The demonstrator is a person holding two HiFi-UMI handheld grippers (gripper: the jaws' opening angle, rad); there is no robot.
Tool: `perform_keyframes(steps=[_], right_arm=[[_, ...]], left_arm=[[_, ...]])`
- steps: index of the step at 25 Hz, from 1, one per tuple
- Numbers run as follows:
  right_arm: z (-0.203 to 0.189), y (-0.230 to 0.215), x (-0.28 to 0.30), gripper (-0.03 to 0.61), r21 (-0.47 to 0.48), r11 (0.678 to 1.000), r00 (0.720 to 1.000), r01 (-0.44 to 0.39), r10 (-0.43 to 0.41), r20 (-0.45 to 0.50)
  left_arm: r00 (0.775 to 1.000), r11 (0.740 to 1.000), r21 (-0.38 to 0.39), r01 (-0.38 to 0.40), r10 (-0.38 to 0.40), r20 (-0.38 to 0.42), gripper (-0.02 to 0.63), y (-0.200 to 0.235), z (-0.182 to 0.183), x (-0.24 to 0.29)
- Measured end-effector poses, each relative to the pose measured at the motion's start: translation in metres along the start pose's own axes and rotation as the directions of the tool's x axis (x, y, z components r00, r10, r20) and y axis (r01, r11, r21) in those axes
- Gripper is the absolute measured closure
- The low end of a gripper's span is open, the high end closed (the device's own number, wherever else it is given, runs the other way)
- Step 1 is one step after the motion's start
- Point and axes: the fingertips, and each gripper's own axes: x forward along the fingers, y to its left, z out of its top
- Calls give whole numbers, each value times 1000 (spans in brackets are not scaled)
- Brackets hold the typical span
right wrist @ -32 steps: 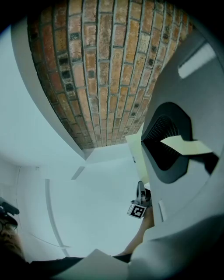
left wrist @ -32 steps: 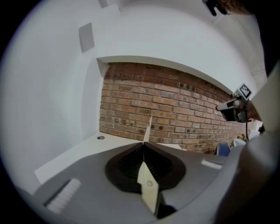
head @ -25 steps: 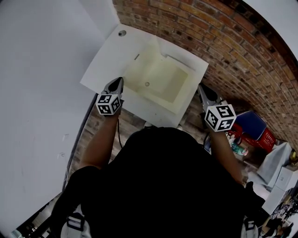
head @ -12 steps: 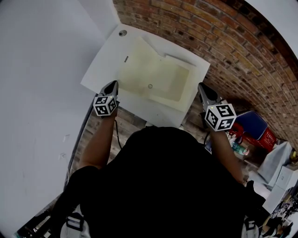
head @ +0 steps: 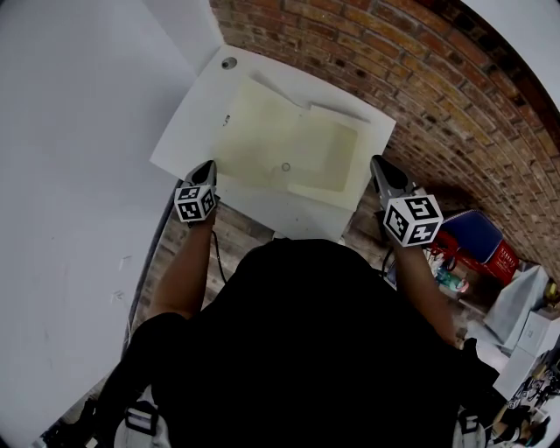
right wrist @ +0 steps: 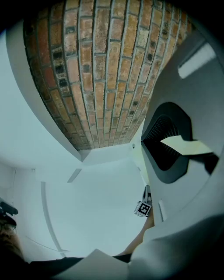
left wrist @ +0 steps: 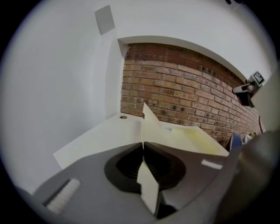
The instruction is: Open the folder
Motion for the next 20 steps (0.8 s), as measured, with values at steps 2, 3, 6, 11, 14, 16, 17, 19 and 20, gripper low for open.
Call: perform_keyframes(steps=[2, 3, 6, 11, 14, 16, 17, 19, 20], right_arm=[[-1, -3, 2, 578, 3, 1000, 1000, 7, -7, -4], [-1, -4, 3, 578, 4, 1000, 1000, 10, -10, -6], [-2, -5, 6, 578, 10, 1000, 1000, 20, -20, -10], [-4, -11, 10, 578, 19, 999, 999, 41, -40, -20], [-7, -13, 14, 578, 24, 998, 998, 52, -52, -31], [-9, -13, 18, 578, 25, 998, 998, 57, -56, -38], [-10, -13, 20, 578, 27, 998, 997, 60, -59, -41], [-11, -13, 24, 578, 29, 998, 997, 63, -61, -46], [-12, -12, 26, 578, 30, 998, 997, 63, -62, -49]], left_arm=[[1000, 1000, 5, -9, 9, -22, 604, 7, -6, 5], [999, 1000, 7, -13, 13, -36, 604, 11, -10, 8], [996, 1000, 10, -24, 24, -83, 601, 24, -25, 16], [992, 1000, 10, -25, 26, -122, 600, 36, -39, 27], [990, 1000, 16, -17, 19, -139, 598, 40, -43, 34], [988, 1000, 28, -10, 14, -153, 597, 42, -46, 38], [987, 999, 37, -5, 10, -161, 597, 42, -48, 41], [985, 999, 51, 7, 2, -175, 595, 42, -52, 45], [983, 998, 55, 10, 0, -184, 595, 43, -54, 47]])
